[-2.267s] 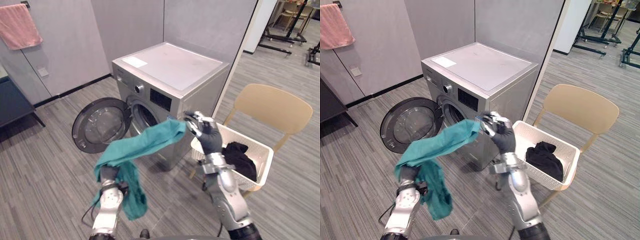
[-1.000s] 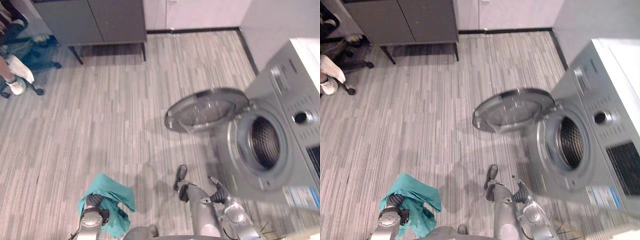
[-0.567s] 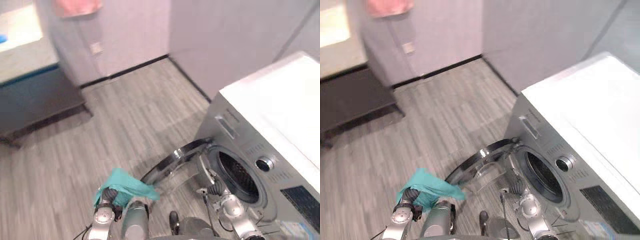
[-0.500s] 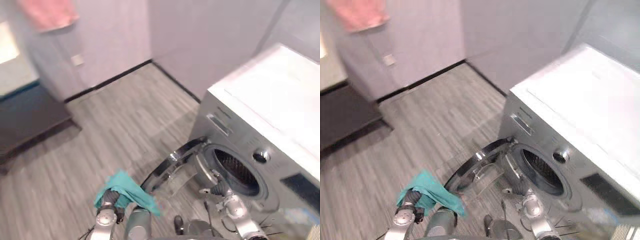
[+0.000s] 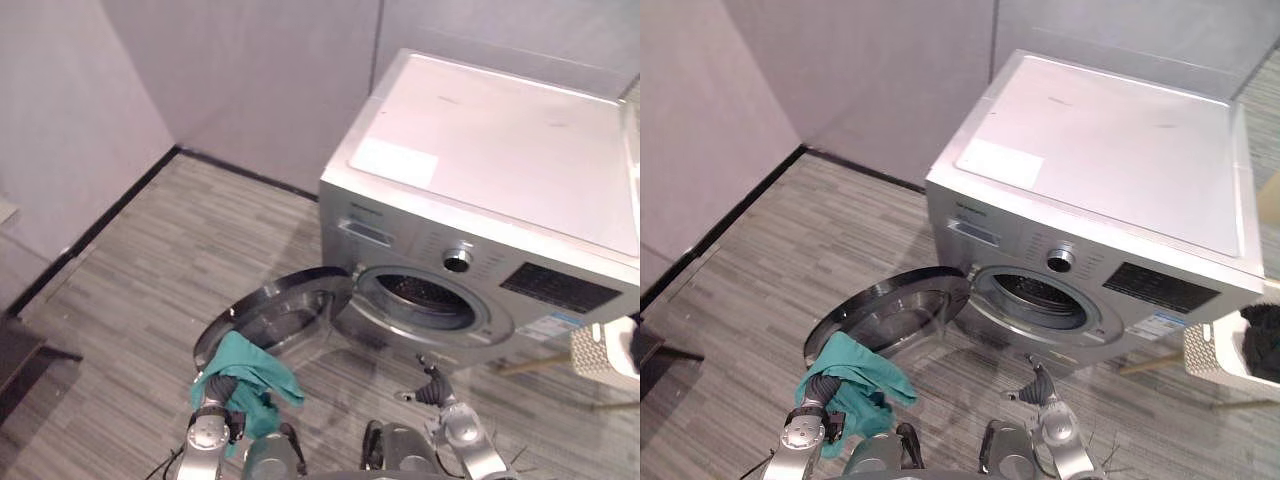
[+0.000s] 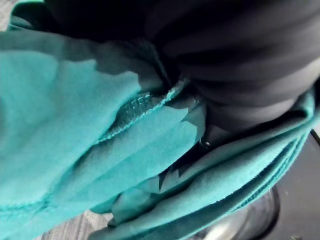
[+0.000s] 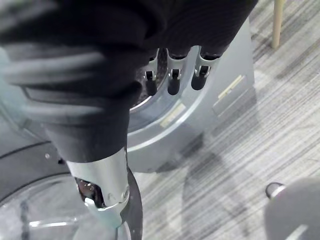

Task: Pick up the laundry basket with both hands and put the clothes into the washing machine.

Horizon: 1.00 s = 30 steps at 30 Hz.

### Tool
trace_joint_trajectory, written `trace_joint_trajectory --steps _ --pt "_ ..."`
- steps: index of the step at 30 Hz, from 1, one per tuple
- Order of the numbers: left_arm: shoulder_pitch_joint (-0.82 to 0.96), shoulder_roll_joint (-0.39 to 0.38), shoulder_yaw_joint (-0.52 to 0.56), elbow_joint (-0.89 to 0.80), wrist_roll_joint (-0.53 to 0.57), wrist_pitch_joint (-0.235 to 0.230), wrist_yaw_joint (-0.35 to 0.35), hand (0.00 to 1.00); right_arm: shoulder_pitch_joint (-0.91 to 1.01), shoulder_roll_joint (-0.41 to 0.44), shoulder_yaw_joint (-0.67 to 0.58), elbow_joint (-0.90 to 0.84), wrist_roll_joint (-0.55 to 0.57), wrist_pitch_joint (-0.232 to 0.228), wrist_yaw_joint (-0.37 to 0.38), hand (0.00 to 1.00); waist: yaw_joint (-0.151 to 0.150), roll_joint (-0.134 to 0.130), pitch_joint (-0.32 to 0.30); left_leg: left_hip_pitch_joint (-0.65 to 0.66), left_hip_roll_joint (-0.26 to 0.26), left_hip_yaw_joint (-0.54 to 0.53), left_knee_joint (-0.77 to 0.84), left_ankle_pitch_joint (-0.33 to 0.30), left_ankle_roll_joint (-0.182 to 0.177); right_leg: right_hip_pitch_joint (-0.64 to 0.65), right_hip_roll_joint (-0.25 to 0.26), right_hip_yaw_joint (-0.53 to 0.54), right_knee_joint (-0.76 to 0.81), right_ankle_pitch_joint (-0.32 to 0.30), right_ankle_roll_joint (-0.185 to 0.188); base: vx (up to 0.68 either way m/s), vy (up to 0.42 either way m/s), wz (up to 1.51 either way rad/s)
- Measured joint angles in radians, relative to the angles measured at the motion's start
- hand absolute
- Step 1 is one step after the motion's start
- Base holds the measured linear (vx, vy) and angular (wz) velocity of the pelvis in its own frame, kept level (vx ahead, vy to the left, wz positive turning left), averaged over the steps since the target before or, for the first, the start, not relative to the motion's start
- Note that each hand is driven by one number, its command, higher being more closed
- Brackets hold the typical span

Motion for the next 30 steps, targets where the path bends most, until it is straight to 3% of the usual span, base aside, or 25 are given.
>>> trace_joint_trajectory --steps 2,6,8,9,10,11,12,13,14,16,17,19,22,27,30 --pt "0.002 -0.011 -0.003 0.018 -0.007 0.001 0.01 1.0 -0.009 -0.008 0.001 0.007 0.0 0.007 -0.019 0.0 0.017 0.016 0.003 0.012 0.04 0.007 0.009 -0.003 -0.006 0.019 0.068 0.056 -0.067 0.042 -0.022 0.11 -0.118 -0.85" --pt "0.009 -0.039 -0.013 0.022 -0.031 0.001 0.013 1.0 0.026 -0.019 0.002 0.007 0.008 0.023 -0.026 0.0 0.013 0.021 0.007 0.003 0.091 -0.011 0.137 -0.01 -0.003 0.068 0.112 0.086 -0.105 0.046 -0.027 0.1 -0.094 -0.38" --pt "0.003 -0.054 -0.036 0.03 -0.037 0.001 0.01 1.0 0.032 -0.041 0.001 0.007 0.01 0.025 -0.035 0.0 0.013 0.039 0.018 -0.046 0.111 -0.099 0.265 -0.004 0.007 0.082 0.127 0.111 -0.108 0.045 -0.028 0.02 0.005 -0.35" --pt "-0.001 -0.055 -0.058 0.045 -0.038 0.002 0.01 1.0 0.033 -0.047 -0.001 0.008 0.013 0.026 -0.044 0.0 0.012 0.041 0.029 -0.092 0.091 -0.192 0.332 -0.012 0.021 0.091 0.125 0.133 -0.11 0.045 -0.029 0.0 0.092 -0.51" --pt "-0.007 -0.059 -0.068 0.052 -0.038 0.002 0.01 1.0 0.031 -0.044 -0.01 0.013 0.023 0.026 -0.049 0.0 0.013 0.032 0.039 -0.11 0.038 -0.283 0.334 -0.049 0.014 0.087 0.117 0.163 -0.105 0.045 -0.029 0.0 0.114 -0.58" --pt "-0.011 -0.062 -0.07 0.056 -0.038 0.002 0.01 1.0 0.029 -0.043 -0.021 0.019 0.03 0.026 -0.054 0.0 0.014 0.04 0.042 -0.11 0.008 -0.324 0.314 -0.061 0.006 0.088 0.114 0.174 -0.102 0.046 -0.028 -0.02 0.146 -0.68" --pt "-0.018 -0.063 -0.077 0.057 -0.037 0.002 0.01 1.0 0.025 -0.041 -0.046 0.039 0.036 0.026 -0.067 0.0 0.013 0.036 0.053 -0.109 -0.051 -0.401 0.225 -0.063 0.001 0.081 0.112 0.2 -0.096 0.047 -0.025 -0.03 0.167 -0.69" --pt "-0.027 -0.064 -0.09 0.057 -0.037 0.001 0.01 1.0 0.024 -0.041 -0.058 0.056 0.047 0.026 -0.076 0.0 0.014 0.054 0.045 -0.101 -0.086 -0.462 0.098 -0.044 -0.016 0.06 0.12 0.223 -0.085 0.05 -0.016 -0.03 0.181 -0.72" --pt "-0.037 -0.059 -0.092 0.06 -0.037 0.0 0.01 1.0 0.02 -0.036 -0.061 0.067 0.048 0.026 -0.085 0.0 0.016 0.054 0.052 -0.097 -0.094 -0.464 0.084 -0.043 -0.013 0.05 0.12 0.245 -0.075 0.048 -0.009 -0.01 0.168 -0.65" --pt "-0.071 -0.041 -0.094 0.067 -0.037 0.001 0.011 1.0 0.008 -0.019 -0.061 0.086 0.05 0.026 -0.087 0.0 0.017 0.027 0.069 -0.099 -0.1 -0.411 0.085 -0.048 -0.005 0.016 0.112 0.302 -0.061 0.057 0.014 -0.01 0.157 -0.75" --pt "-0.083 -0.04 -0.098 0.07 -0.038 0.002 0.011 1.0 0.007 -0.019 -0.062 0.086 0.058 0.027 -0.09 0.0 0.017 0.023 0.075 -0.118 -0.094 -0.362 0.122 -0.067 0.015 -0.026 0.109 0.345 -0.024 0.059 0.023 -0.02 0.156 -0.9" --pt "-0.098 -0.038 -0.1 0.07 -0.039 0.002 0.012 1.0 -0.014 -0.022 -0.062 0.086 0.076 0.027 -0.105 0.0 0.015 0.022 0.096 -0.133 -0.091 -0.312 0.177 -0.087 0.032 -0.077 0.107 0.401 0.028 0.052 0.035 -0.06 0.188 -1.03" --pt "-0.146 -0.034 -0.101 0.045 -0.061 0.001 0.014 1.0 -0.114 -0.029 -0.06 0.12 0.09 0.028 -0.116 0.0 0.015 0.03 0.143 -0.216 -0.045 -0.21 0.312 -0.162 0.059 -0.224 0.125 0.472 0.142 0.048 0.051 -0.19 0.167 -1.14" --pt "-0.289 -0.014 -0.134 -0.005 -0.118 0.001 0.036 1.0 -0.192 -0.032 -0.065 0.103 0.12 0.042 -0.152 0.0 0.011 0.031 0.232 -0.413 0.035 -0.151 0.569 -0.273 0.085 -0.464 0.118 0.457 0.369 0.009 0.058 -0.21 0.067 -0.64" --pt "-0.378 -0.015 -0.148 -0.036 -0.128 0.001 0.061 1.0 -0.197 -0.029 -0.071 0.023 0.128 0.05 -0.174 0.0 0.01 0.03 0.278 -0.531 0.072 -0.154 0.711 -0.323 0.09 -0.603 0.098 0.435 0.516 -0.028 0.042 -0.14 0.014 -0.21"
